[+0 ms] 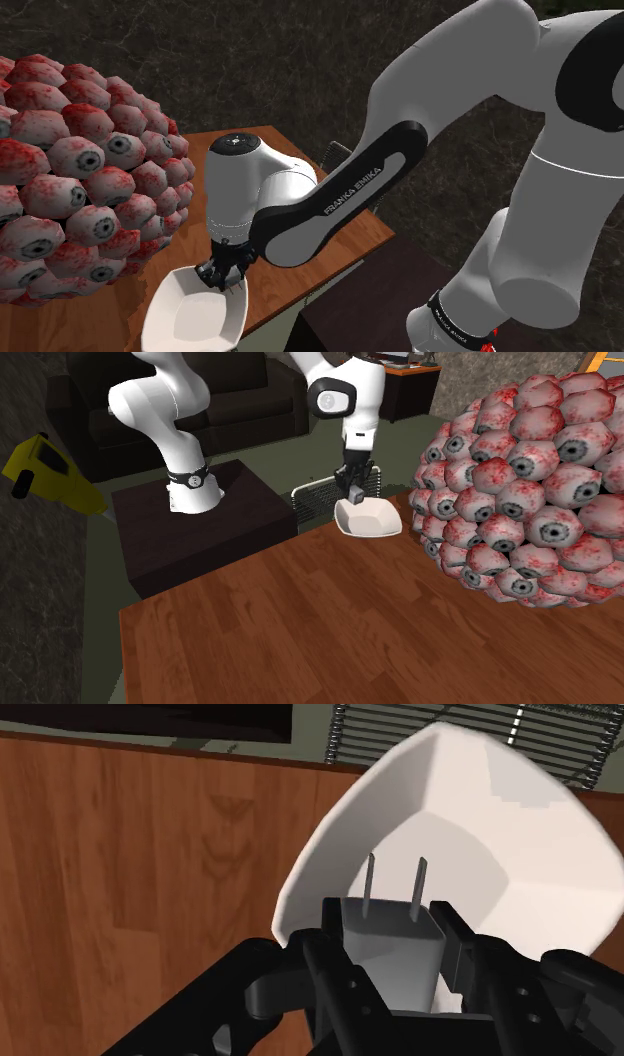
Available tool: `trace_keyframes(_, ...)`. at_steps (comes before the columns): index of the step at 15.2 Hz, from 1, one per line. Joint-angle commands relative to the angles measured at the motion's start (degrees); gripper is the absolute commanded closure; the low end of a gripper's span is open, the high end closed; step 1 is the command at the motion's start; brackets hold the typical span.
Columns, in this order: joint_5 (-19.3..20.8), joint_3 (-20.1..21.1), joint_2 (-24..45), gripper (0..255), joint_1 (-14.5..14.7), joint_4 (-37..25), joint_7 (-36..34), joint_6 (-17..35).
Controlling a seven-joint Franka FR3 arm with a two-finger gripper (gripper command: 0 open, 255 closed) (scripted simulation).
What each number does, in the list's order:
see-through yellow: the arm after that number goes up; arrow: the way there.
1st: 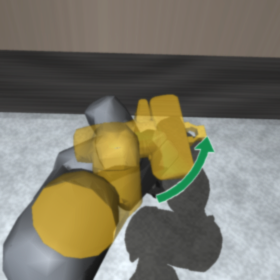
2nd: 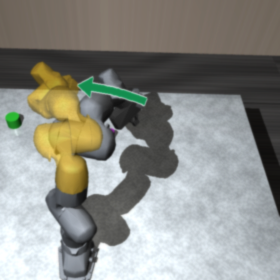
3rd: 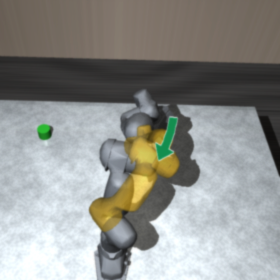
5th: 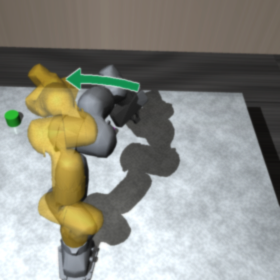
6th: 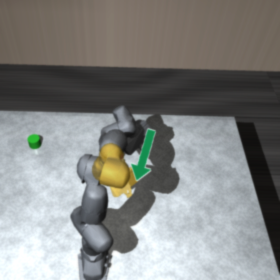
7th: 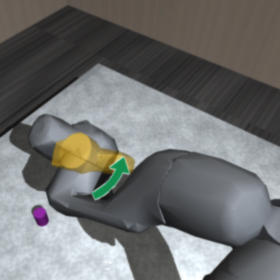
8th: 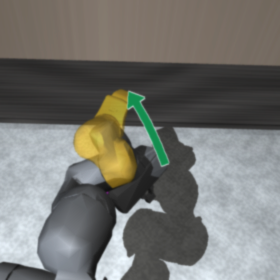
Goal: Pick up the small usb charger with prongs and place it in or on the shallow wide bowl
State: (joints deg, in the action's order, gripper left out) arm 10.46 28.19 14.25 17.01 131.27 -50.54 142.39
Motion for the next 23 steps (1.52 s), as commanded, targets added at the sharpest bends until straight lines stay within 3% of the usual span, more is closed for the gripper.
trace_keyframes(1,2.63,-0.81,4.58,255,1.98,-5.96,-2.61,-2.03)
trace_keyframes(2,3.63,-1.25,7.02,255,3.2,-9.66,-3.62,-3.56)
trace_keyframes(16,9.56,-5.64,15.89,255,6.52,-10.31,-7.57,4.06)
trace_keyframes(23,9.55,-5.65,15.89,255,6.53,-10.31,-7.57,4.07)
